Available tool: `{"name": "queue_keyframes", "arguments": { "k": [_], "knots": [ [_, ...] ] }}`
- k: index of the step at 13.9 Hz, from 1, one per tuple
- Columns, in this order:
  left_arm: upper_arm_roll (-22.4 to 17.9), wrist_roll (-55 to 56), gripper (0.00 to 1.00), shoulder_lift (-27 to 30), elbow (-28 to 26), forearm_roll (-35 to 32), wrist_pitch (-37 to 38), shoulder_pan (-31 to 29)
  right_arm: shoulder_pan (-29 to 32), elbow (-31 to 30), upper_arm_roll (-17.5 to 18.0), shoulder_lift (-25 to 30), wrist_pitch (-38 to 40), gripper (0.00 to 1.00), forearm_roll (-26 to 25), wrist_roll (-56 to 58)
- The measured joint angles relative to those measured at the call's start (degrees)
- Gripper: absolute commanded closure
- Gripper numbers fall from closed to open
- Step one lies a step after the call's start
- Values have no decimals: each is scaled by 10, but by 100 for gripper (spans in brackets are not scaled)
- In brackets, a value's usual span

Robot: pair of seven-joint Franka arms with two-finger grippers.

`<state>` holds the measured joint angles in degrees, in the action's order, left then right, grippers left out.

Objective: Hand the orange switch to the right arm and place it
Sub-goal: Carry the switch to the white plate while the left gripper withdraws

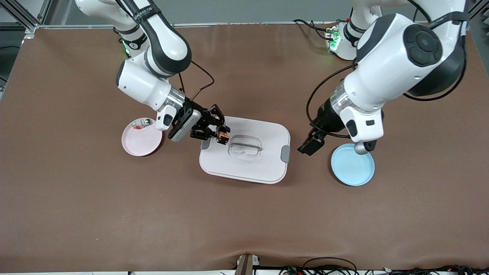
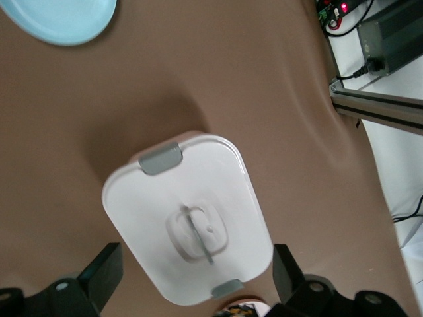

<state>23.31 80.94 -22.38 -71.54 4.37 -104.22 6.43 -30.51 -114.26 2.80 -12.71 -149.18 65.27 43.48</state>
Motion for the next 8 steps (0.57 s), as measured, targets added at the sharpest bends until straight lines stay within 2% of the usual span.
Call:
{"name": "queue_keyframes", "arguments": {
  "k": [2,4,5,7,8],
  "knots": [
    [-9,-97,0,16,0,-26,32,-17,27,10,-4,2,71,100,-124,-64],
    [-12,-167,0,27,0,-75,64,-35,56,48,-7,5,163,100,-263,-131],
    [-13,-193,0,29,0,-101,72,-40,70,73,-8,6,208,100,-315,-142],
    [-14,-239,0,29,-2,-137,75,-51,92,112,-9,8,277,100,-386,-137],
    [-15,-263,0,29,-2,-144,76,-62,99,119,-9,8,299,100,-405,-116]
  ]
}}
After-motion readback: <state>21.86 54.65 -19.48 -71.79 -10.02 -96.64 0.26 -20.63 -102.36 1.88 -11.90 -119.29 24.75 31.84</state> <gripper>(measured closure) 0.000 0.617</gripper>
